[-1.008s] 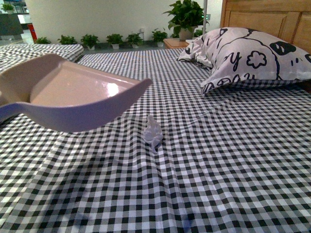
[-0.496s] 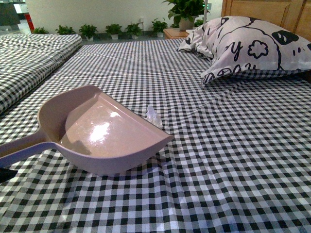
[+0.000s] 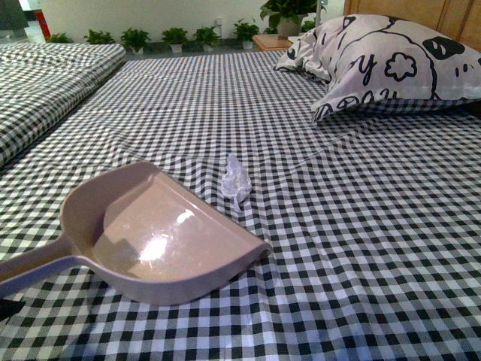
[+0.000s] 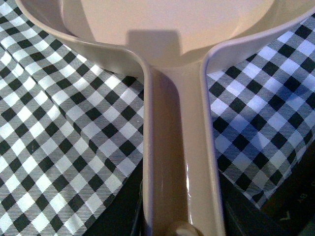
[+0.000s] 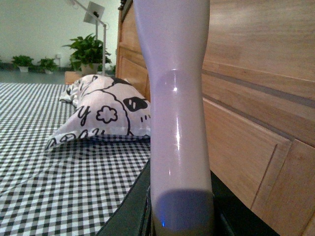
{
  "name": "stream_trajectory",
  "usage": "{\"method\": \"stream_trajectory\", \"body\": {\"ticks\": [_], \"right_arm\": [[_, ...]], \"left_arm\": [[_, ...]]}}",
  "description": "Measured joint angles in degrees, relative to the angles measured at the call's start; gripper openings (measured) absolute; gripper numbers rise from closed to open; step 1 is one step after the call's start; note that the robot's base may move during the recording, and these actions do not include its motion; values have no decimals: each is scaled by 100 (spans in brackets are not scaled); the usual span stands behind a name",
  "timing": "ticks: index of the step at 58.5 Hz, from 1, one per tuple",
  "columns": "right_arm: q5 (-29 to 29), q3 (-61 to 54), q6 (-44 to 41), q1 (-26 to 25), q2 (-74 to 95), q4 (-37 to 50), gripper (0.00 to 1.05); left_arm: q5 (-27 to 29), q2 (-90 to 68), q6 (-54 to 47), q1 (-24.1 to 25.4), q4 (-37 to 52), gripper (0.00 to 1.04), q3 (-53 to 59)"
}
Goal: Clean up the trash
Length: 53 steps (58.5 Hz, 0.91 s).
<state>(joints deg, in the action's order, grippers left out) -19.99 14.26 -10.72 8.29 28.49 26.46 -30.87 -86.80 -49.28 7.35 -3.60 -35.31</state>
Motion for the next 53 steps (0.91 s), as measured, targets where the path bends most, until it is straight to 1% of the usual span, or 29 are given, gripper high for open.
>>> {"method": "stream_trajectory", "body": {"ticks": [11,16,17,19,22,25,30,35,39,44,53], "right_arm": [[20,4,20,0,4,-44,19],[448,782,238,48,479,-1980,19],[577,970,282,77,675,-2286,19],[743,1209,337,122,1001,-2557,19],[960,1458,387,201,1506,-2564,19],[1196,1801,404,289,2162,-2352,19],[1381,2629,385,455,3630,-1768,19],[1416,3493,367,605,4911,-1631,19],[1340,4131,334,710,5770,-1705,19],[1115,4913,190,848,6822,-1895,19],[723,5849,59,1043,8061,-2341,19]], "left_arm": [[0,-13,-33,11,-31,27,0],[4,-15,-42,17,-33,27,-2],[4,-15,-42,17,-33,27,-2],[2,-15,-44,17,-33,27,0],[2,-17,-44,17,-35,27,-2],[0,-20,-46,17,-35,27,-2],[-2,-22,-46,17,-35,27,-2],[0,-22,-46,17,-39,27,-2],[-2,-22,-48,17,-39,27,0],[-2,-22,-48,17,-39,27,-2],[-2,-22,-52,17,-42,27,0]]}}
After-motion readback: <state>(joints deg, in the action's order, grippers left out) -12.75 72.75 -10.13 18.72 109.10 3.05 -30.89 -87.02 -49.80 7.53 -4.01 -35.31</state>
